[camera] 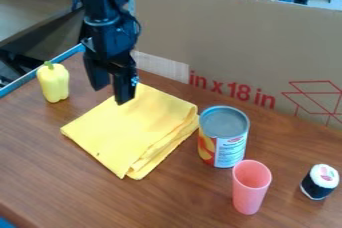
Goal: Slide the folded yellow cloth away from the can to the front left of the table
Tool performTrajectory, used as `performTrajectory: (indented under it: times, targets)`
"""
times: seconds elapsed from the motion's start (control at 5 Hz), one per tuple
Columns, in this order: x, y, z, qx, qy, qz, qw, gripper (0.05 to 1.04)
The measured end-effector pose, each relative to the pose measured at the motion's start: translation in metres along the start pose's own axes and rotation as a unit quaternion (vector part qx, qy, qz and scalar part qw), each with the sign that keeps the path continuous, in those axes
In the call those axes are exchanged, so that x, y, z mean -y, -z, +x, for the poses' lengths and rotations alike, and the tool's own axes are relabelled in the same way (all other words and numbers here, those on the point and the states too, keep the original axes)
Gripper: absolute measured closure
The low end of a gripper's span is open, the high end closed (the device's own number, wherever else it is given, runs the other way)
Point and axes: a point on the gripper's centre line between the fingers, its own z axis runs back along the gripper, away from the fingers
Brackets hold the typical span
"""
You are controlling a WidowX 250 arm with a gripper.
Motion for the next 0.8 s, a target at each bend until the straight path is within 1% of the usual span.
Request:
performTrajectory:
  times: [0.2, 0.4, 0.6, 0.8]
  targets:
    - [-0.005, 0.027, 0.02, 0.017, -0.026, -0.015, 0.9994, 0.081]
    - [-0.009, 0.055, 0.031, 0.007, -0.032, -0.024, 0.9992, 0.081]
    - [-0.012, 0.072, 0.03, -0.008, -0.038, -0.021, 0.999, 0.081]
    - [-0.016, 0.075, 0.021, -0.012, -0.038, 0.004, 0.9992, 0.081]
